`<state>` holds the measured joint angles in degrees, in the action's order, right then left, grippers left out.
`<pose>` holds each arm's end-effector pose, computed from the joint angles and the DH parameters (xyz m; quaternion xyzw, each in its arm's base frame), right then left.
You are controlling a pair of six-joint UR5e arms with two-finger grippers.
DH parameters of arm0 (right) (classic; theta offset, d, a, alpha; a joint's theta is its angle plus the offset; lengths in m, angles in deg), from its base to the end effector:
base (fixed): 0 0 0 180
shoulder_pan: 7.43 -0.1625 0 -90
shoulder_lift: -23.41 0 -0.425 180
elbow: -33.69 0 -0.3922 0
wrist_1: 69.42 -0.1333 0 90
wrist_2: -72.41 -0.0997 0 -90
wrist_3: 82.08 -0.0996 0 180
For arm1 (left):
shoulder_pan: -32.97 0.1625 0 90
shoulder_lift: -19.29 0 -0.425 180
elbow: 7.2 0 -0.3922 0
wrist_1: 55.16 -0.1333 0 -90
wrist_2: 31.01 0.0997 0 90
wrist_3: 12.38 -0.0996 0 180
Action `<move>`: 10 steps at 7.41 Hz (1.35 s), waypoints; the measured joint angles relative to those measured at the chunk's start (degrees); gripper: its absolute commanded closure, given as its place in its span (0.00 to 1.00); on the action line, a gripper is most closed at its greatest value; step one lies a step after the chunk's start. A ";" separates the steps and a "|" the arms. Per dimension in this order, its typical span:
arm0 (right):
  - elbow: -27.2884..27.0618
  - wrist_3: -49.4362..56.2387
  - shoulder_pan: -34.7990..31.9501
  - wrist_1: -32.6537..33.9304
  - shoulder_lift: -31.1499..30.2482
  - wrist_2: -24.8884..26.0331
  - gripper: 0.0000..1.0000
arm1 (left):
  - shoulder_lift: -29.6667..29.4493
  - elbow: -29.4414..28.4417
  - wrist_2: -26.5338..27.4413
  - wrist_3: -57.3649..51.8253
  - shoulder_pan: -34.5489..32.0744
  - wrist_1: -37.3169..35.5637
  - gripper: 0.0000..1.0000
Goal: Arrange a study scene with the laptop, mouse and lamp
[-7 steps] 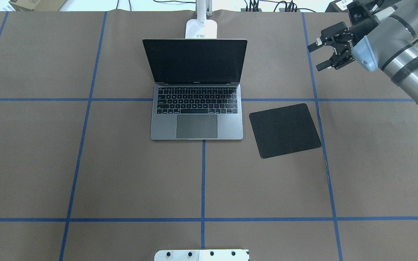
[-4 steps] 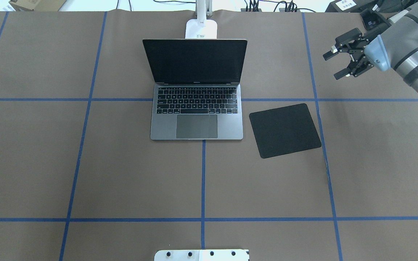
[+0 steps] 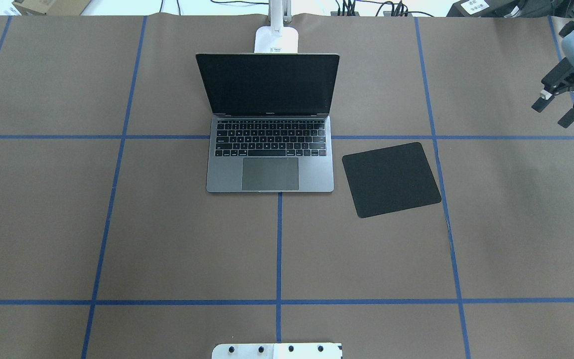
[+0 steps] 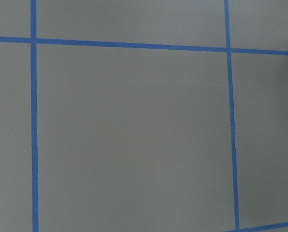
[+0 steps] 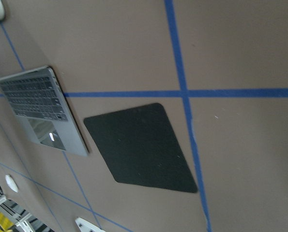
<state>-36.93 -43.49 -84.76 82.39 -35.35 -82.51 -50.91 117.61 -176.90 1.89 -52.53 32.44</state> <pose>-0.0975 -0.6300 0.5488 -0.2381 -0.5540 -0.1265 0.7876 -0.0237 -0.3473 0.4935 0.0198 0.4754 -0.0235 0.8792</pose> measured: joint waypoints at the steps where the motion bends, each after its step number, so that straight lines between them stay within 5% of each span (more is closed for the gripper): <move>1: -2.24 -4.21 -1.22 -6.99 -1.37 6.66 0.01 | 0.74 0.01 1.68 0.38 0.07 0.17 0.00; 4: -9.84 -11.36 -3.28 -25.17 -10.18 14.61 0.01 | 2.30 0.16 10.02 0.56 1.66 1.93 0.00; 7: -12.71 -12.44 -4.61 -39.11 -15.56 17.65 0.01 | 4.53 -0.27 13.96 3.05 10.45 5.27 0.00; 10: -15.87 -14.08 -5.06 -41.40 -16.80 17.90 0.01 | 6.46 -10.34 15.20 11.93 18.55 25.55 0.00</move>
<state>-52.81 -57.57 -89.81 40.99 -52.15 -64.61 -44.45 107.27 -161.70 13.81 -33.98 58.00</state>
